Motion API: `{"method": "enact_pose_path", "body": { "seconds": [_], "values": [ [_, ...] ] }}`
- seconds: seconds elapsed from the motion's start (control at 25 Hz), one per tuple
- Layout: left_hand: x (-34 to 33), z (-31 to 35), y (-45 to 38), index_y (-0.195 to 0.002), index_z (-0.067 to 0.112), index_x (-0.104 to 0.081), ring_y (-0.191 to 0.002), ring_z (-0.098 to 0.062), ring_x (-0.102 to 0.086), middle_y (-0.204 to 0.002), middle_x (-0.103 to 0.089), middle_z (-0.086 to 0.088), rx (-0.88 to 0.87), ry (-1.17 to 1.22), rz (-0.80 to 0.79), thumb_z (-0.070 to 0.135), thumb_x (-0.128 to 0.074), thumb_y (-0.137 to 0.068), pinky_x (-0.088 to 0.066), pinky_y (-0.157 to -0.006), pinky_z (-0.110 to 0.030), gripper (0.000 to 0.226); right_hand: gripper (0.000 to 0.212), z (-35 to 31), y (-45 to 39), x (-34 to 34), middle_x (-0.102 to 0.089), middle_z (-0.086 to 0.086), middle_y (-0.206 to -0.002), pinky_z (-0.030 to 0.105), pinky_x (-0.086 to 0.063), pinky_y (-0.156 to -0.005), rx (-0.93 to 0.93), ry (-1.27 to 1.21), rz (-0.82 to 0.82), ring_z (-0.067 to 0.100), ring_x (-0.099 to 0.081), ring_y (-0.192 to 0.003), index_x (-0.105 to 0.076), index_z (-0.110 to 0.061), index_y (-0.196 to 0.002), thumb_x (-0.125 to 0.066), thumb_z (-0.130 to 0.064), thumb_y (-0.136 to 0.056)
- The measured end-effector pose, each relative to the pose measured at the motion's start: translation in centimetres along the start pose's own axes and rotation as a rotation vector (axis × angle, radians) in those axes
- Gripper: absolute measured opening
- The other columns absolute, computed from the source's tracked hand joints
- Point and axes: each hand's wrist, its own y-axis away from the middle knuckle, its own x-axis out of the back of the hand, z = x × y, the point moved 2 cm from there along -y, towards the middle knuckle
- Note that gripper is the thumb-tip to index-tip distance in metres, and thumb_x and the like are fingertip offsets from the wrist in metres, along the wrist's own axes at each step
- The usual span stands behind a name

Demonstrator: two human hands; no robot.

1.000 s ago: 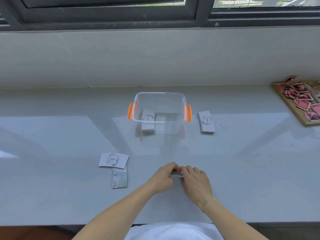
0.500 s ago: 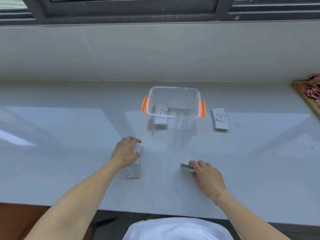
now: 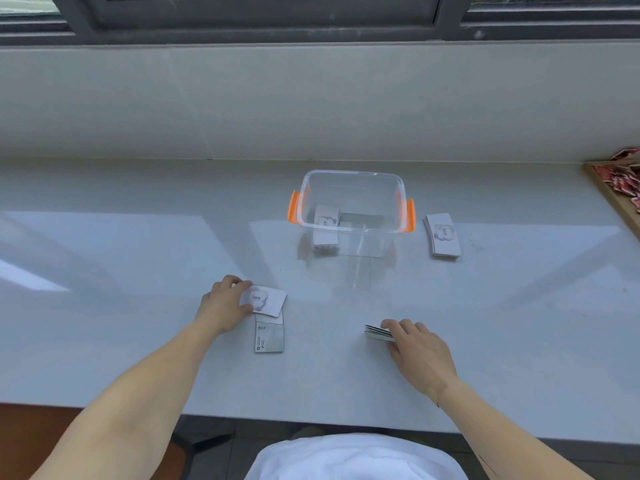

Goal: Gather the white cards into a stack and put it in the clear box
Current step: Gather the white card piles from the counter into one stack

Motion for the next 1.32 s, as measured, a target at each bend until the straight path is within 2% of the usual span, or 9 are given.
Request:
{"method": "enact_pose_path", "body": {
  "seconds": [0.16, 0.28, 0.4, 0.56, 0.72, 0.96, 1.04, 1.16, 1.32],
  "values": [
    [0.6, 0.1, 0.1, -0.125, 0.020, -0.050, -0.121, -0.027, -0.041, -0.132, -0.040, -0.005, 0.029, 0.113, 0.025, 0.027, -0.068, -0.085, -0.042, -0.095, -0.042, 0.044, 0.032, 0.0, 0.0, 0.1, -0.057, -0.006, -0.113, 0.034, -0.043, -0.067, 0.018, -0.011, -0.026, 0.022, -0.052, -0.094, -0.041, -0.032, -0.128, -0.042, -0.026, -0.096],
    [2.0, 0.2, 0.2, -0.101, 0.019, -0.057, -0.110, -0.027, -0.048, -0.117, -0.052, -0.005, 0.007, 0.349, 0.078, 0.012, -0.064, -0.088, -0.043, -0.086, -0.036, 0.016, 0.032, 0.2, -0.1, 0.3, -0.056, -0.006, -0.116, 0.033, -0.043, -0.066, 0.024, -0.001, -0.028, 0.022, -0.052, -0.094, -0.040, -0.032, -0.127, -0.043, -0.026, -0.096],
    [4.0, 1.7, 0.6, -0.084, 0.024, -0.057, -0.089, -0.020, -0.054, -0.094, -0.061, 0.001, -0.058, 0.626, 0.038, 0.003, -0.056, -0.090, -0.041, -0.070, -0.024, 0.022, 0.035, 0.3, -0.2, 0.1, -0.054, -0.005, -0.120, 0.034, -0.046, -0.067, 0.024, -0.004, -0.019, 0.023, -0.052, -0.096, -0.040, -0.031, -0.129, -0.045, -0.026, -0.094],
    [3.4, 7.8, 1.1, -0.089, 0.020, -0.057, -0.084, -0.012, -0.054, -0.090, -0.062, 0.007, -0.143, 0.638, 0.089, 0.003, -0.053, -0.092, -0.039, -0.069, -0.015, 0.018, 0.054, 0.3, -0.2, -0.3, -0.045, -0.005, -0.137, 0.034, -0.046, -0.076, 0.010, -0.005, 0.024, 0.024, -0.048, -0.111, -0.027, -0.030, -0.142, -0.047, -0.027, -0.093],
    [-0.6, 14.7, 2.1, -0.094, 0.014, -0.058, -0.083, -0.016, -0.052, -0.093, -0.061, 0.003, -0.255, 0.633, -0.003, 0.001, -0.051, -0.090, -0.037, -0.069, -0.018, 0.015, 0.075, 0.3, 0.1, -0.4, -0.026, 0.002, -0.156, 0.041, -0.037, -0.107, 0.055, -0.009, 0.070, 0.029, -0.026, -0.141, -0.008, -0.024, -0.151, -0.052, -0.028, -0.091],
    [-4.0, 19.2, 4.1, -0.095, 0.017, -0.063, -0.079, 0.003, -0.056, -0.096, -0.064, 0.007, -0.347, 0.698, -0.168, -0.002, -0.047, -0.092, -0.038, -0.070, -0.001, 0.025, 0.086, 0.0, 0.2, 0.0, -0.033, 0.013, -0.154, 0.051, -0.035, -0.110, 0.061, 0.027, 0.143, 0.040, -0.029, -0.140, -0.019, -0.017, -0.150, -0.068, -0.026, -0.080],
    [-4.4, 19.9, 4.4, -0.096, 0.021, -0.064, -0.082, 0.004, -0.056, -0.097, -0.065, 0.011, -0.342, 0.739, -0.238, -0.002, -0.045, -0.093, -0.040, -0.072, -0.003, 0.031, 0.086, 0.1, 0.1, -0.2, -0.033, 0.013, -0.153, 0.053, -0.033, -0.112, 0.059, 0.053, 0.137, 0.040, -0.027, -0.141, -0.018, -0.017, -0.150, -0.067, -0.029, -0.081],
    [-4.7, 20.5, 4.7, -0.091, 0.029, -0.066, -0.083, -0.007, -0.057, -0.093, -0.066, 0.011, -0.318, 0.805, -0.307, -0.008, -0.040, -0.082, -0.043, -0.076, -0.019, 0.046, 0.083, 0.2, -0.1, -0.3, -0.032, 0.011, -0.154, 0.056, -0.024, -0.115, 0.030, 0.097, 0.108, 0.040, -0.020, -0.143, -0.018, -0.020, -0.150, -0.065, -0.031, -0.083],
    [-5.2, 21.0, 5.2, -0.091, 0.030, -0.067, -0.083, -0.013, -0.058, -0.096, -0.069, 0.000, -0.298, 0.874, -0.359, -0.006, -0.042, -0.071, -0.043, -0.074, -0.028, 0.049, 0.060, 0.2, -0.5, -0.6, -0.041, 0.009, -0.148, 0.058, -0.019, -0.116, 0.003, 0.103, 0.053, 0.040, -0.022, -0.143, -0.038, -0.022, -0.140, -0.062, -0.024, -0.085]
  ]
}}
